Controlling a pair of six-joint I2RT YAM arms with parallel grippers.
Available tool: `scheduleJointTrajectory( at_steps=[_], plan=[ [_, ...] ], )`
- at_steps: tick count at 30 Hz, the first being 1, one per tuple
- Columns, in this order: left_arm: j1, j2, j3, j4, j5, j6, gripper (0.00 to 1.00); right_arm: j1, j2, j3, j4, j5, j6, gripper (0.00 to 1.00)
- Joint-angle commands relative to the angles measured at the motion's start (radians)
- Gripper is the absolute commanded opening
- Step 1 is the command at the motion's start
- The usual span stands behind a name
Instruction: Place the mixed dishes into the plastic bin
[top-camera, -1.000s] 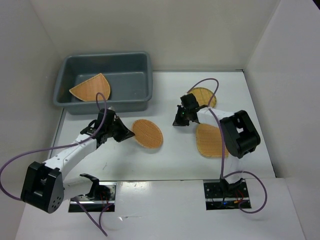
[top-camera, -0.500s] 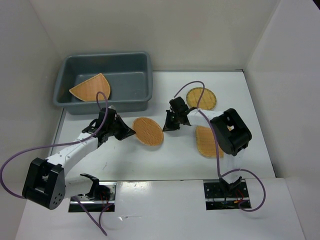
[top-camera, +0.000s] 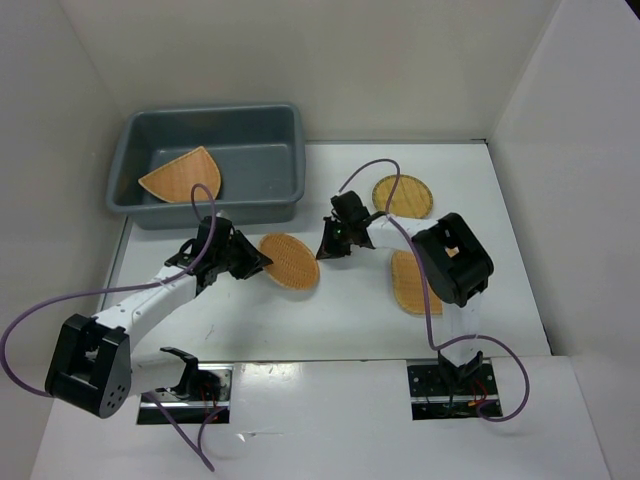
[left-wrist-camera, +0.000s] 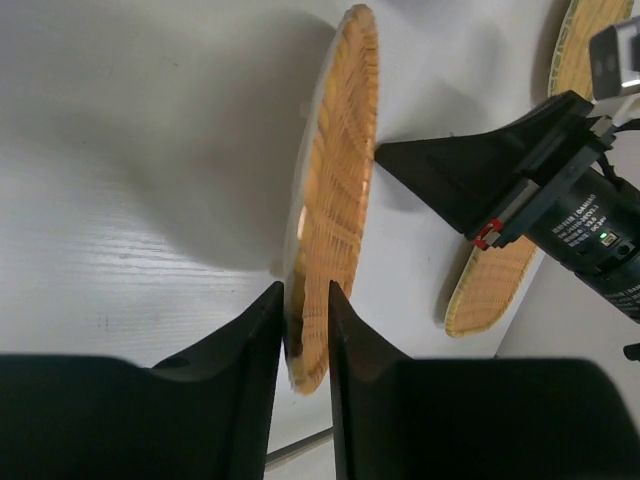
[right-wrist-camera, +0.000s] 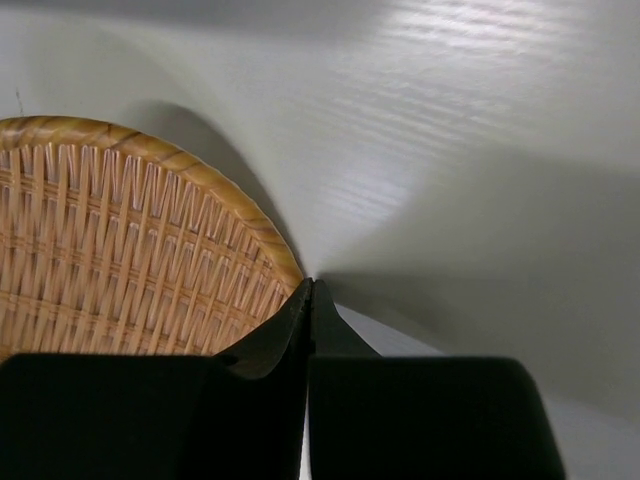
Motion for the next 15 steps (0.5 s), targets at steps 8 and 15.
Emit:
scheduleJointTrajectory(
  at_steps=[8,15],
  plan=[
    [-0.007,0.025,-0.009,0.099,0.033,-0.031,0.01,0.054,0.049,0.005,-0.031,-0.063,-0.014,0.00],
    [-0.007,0.002,0.043,0.064,0.038,0.004,0.00,0.054,-0.006,-0.004,-0.091,0.035,-0.023,0.11]
  ],
)
